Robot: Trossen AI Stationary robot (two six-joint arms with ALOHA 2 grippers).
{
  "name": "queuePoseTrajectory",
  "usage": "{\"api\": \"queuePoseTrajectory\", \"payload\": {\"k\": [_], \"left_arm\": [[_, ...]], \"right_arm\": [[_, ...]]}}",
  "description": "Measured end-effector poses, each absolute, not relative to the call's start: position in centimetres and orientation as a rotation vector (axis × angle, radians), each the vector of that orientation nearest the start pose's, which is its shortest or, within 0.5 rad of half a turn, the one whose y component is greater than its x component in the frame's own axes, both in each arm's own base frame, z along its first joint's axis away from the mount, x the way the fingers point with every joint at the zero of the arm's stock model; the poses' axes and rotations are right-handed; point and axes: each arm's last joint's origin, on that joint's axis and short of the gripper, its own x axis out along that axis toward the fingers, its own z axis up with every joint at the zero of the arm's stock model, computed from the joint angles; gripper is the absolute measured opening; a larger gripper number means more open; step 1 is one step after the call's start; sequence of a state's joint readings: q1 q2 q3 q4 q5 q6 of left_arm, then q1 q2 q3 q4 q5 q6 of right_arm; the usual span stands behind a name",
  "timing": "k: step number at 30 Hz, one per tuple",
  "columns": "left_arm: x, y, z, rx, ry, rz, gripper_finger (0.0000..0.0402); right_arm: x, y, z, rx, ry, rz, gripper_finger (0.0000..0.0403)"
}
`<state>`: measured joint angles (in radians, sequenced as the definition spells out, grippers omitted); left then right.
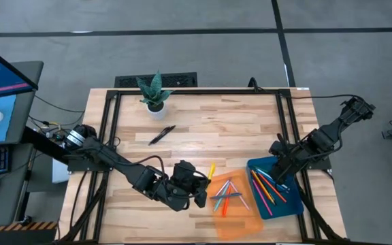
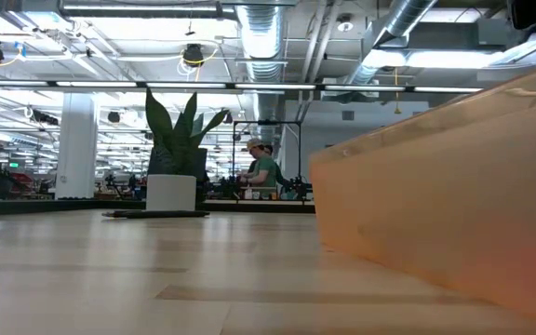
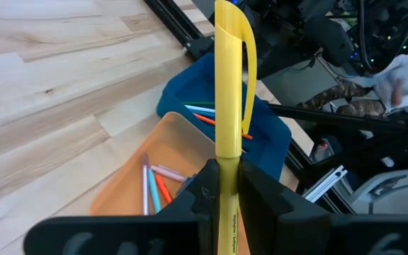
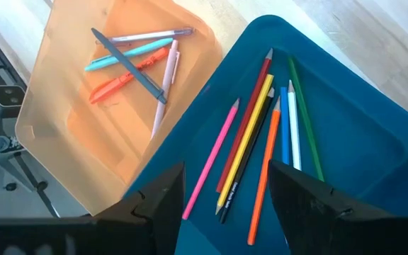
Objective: Sort pens & pencils
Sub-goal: Put the yellow pen into the orange bin
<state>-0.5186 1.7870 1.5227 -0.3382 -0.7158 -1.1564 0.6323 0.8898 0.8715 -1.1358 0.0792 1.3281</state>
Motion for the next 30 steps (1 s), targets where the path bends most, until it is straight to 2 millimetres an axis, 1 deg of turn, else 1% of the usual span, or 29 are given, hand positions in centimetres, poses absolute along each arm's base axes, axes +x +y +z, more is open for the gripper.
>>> {"api": "queuePoseTrajectory", "payload": {"k": [21,30], "left_arm": [[35.92,-18.29,30.46,-0.788,0.309,0.443,0.0024],[36.13,-18.34,30.80,-0.810,0.270,0.433,0.0024]], "right_arm": [[11.35,8.03,27.58,0.758,1.187,-0.294,0.0221],[11.50,8.14,27.67,0.770,1.174,-0.279,0.0221]]}}
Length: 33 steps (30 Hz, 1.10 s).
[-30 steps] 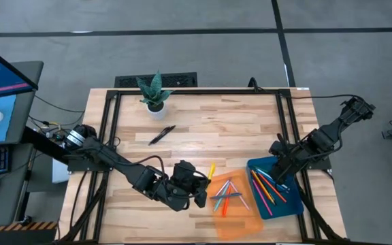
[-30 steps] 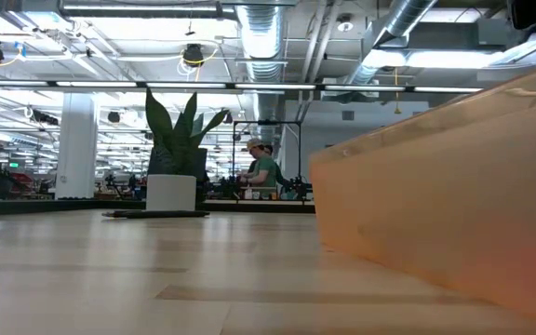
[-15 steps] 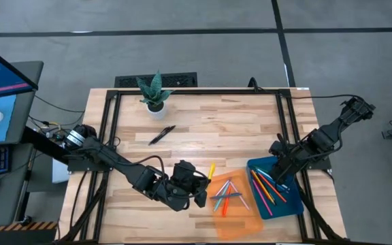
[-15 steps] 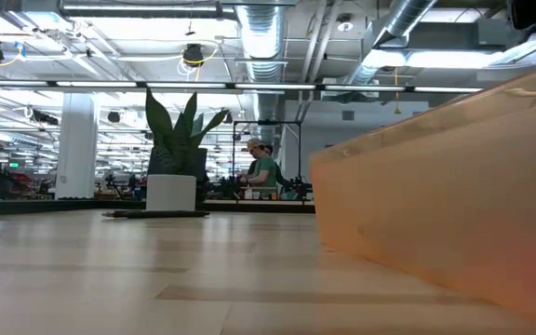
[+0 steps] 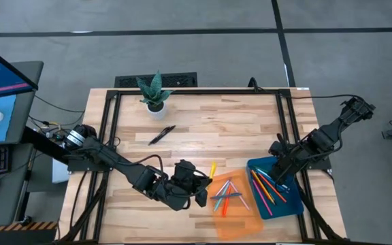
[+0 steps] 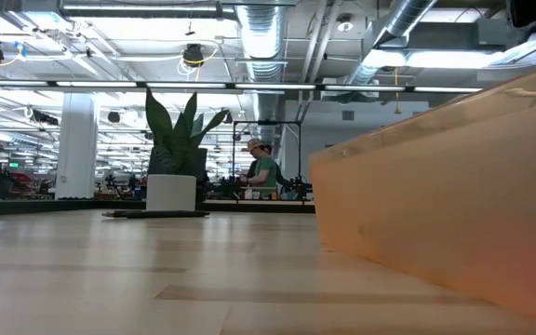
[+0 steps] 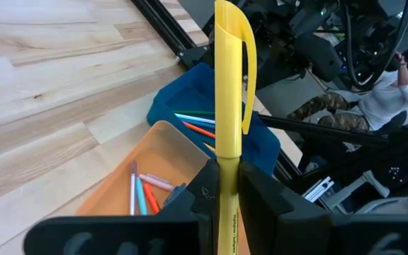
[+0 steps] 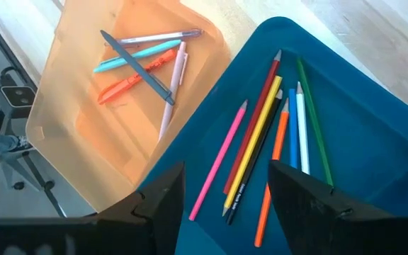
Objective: Sort pens & pencils
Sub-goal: Put the yellow pen into the orange bin
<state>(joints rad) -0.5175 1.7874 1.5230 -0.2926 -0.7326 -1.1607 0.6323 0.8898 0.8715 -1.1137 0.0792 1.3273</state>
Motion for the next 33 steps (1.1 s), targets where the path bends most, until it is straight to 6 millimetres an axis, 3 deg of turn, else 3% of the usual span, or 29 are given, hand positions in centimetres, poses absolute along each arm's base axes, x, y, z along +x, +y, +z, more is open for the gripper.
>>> {"api": "queuePoseTrajectory", "payload": {"k": [33], "left_arm": [[36.17,-18.21,30.83,-0.820,0.254,0.450,0.0024]], "right_arm": [[11.49,8.15,27.66,0.748,1.179,-0.261,0.0221]]}}
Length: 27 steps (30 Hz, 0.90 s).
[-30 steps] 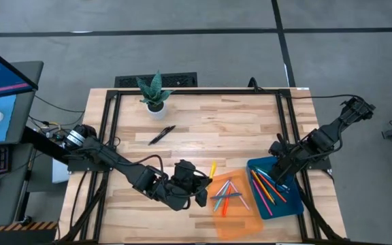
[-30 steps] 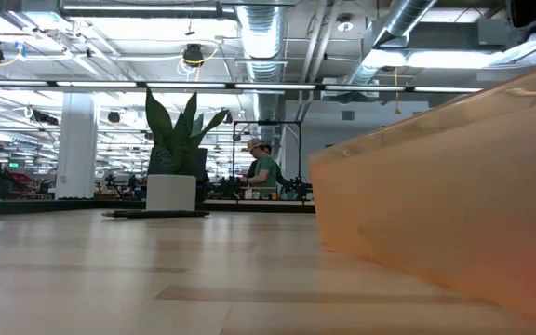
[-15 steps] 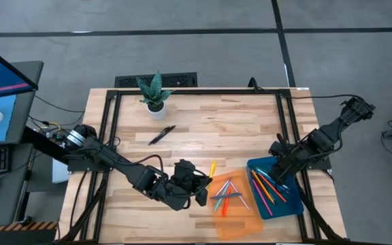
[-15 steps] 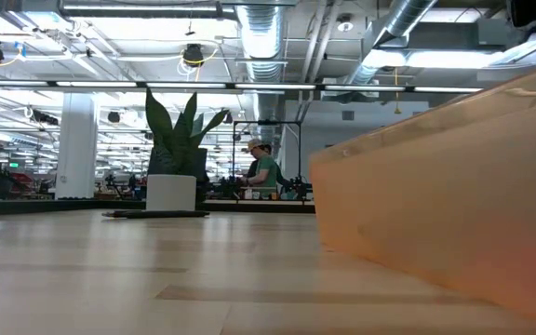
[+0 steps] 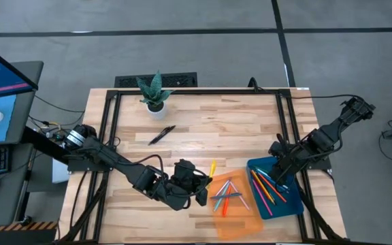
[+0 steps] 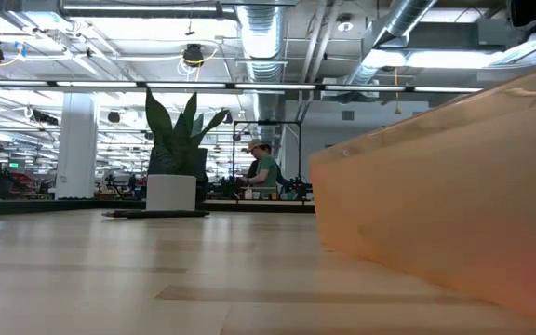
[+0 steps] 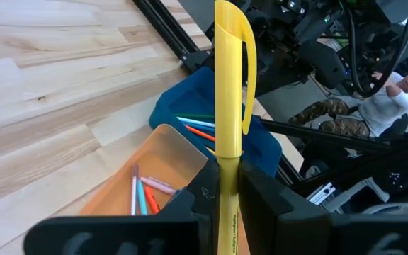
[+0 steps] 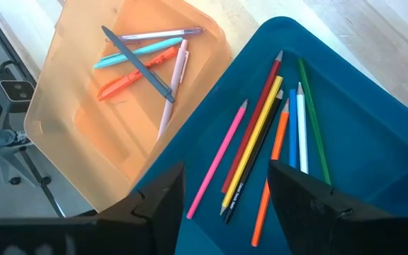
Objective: Sort pens & pencils
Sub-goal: Put the yellow pen into the orange bin
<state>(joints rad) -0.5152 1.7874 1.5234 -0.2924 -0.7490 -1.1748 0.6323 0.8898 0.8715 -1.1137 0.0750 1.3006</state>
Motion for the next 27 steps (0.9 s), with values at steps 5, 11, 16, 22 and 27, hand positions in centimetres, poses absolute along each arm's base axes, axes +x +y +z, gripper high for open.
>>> {"api": "queuePoseTrajectory", "payload": {"k": [5,11,16,22,27], "left_arm": [[36.2,-18.2,30.8,-0.820,0.254,0.450,0.0024],[36.4,-18.1,31.0,-0.836,0.236,0.444,0.0024],[37.1,-17.7,30.5,-0.833,0.234,0.450,0.0024],[38.3,-17.7,29.5,-0.848,0.220,0.428,0.0024],[38.6,-17.9,28.9,-0.841,0.240,0.423,0.0024]], "right_arm": [[11.5,8.2,27.7,0.748,1.179,-0.261,0.0221],[11.5,8.2,27.7,0.749,1.179,-0.261,0.0221],[11.5,8.2,27.7,0.749,1.178,-0.261,0.0221],[11.5,8.2,27.7,0.751,1.175,-0.259,0.0221],[11.5,8.2,27.7,0.750,1.173,-0.260,0.0221]]}}
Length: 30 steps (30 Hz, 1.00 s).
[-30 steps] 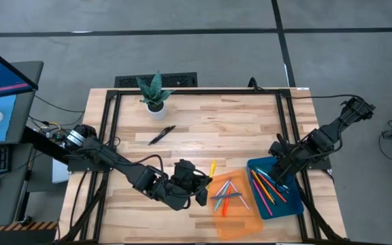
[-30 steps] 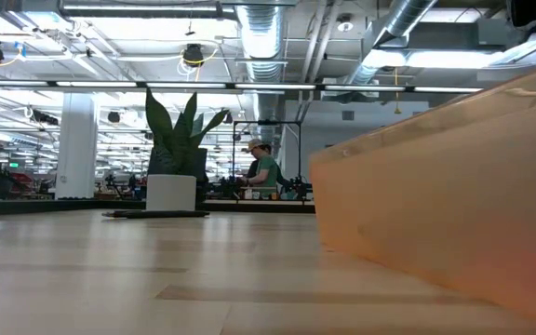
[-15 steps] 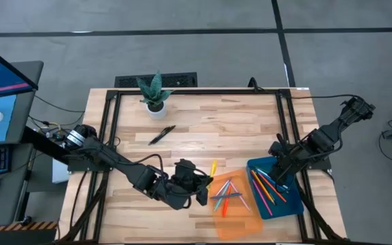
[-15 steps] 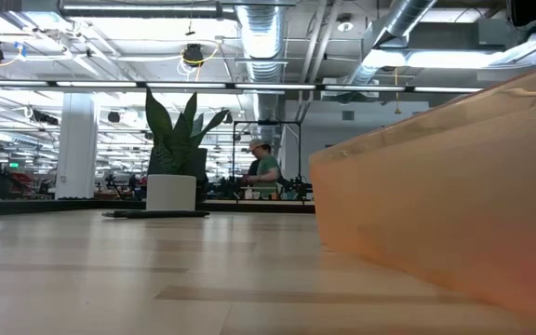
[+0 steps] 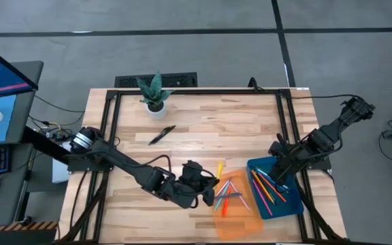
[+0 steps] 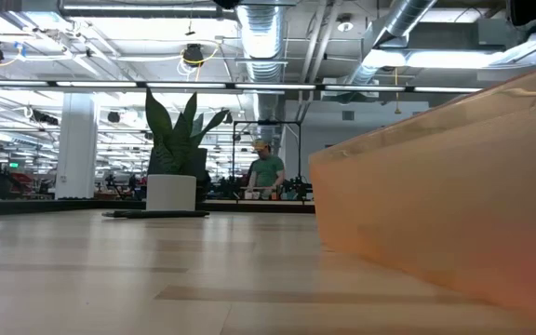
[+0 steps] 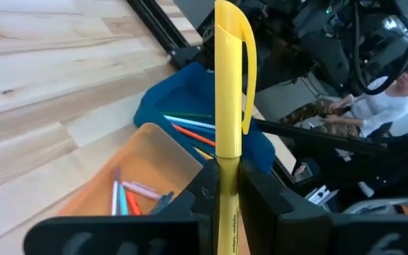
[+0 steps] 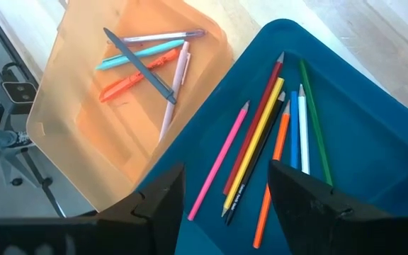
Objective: Sort pens & pencils
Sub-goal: Put the yellow pen into the orange bin
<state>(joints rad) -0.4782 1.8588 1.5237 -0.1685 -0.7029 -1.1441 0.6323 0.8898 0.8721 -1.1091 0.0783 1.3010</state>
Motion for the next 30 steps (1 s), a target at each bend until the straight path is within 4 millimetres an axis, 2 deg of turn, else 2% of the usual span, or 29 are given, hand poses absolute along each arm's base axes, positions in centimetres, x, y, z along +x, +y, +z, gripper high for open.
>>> {"api": "queuePoseTrajectory", "payload": {"k": [7,14,21,24,30], "left_arm": [[39.4,-17.8,27.7,-0.852,0.243,0.443,0.0024],[41.6,-18.0,23.7,-0.886,0.315,0.408,0.0024],[43.5,-19.1,19.4,-0.951,0.441,0.311,0.0020],[44.2,-19.8,19.1,-0.935,0.515,0.296,0.0018],[45.0,-20.1,20.5,-0.879,0.650,0.332,0.0027]], "right_arm": [[11.6,8.2,27.7,0.758,1.169,-0.262,0.0221],[11.6,8.2,27.7,0.760,1.168,-0.262,0.0221],[11.6,8.2,27.7,0.763,1.164,-0.258,0.0221],[11.6,8.2,27.8,0.764,1.163,-0.257,0.0221],[11.7,8.2,27.8,0.766,1.158,-0.255,0.0221]]}}
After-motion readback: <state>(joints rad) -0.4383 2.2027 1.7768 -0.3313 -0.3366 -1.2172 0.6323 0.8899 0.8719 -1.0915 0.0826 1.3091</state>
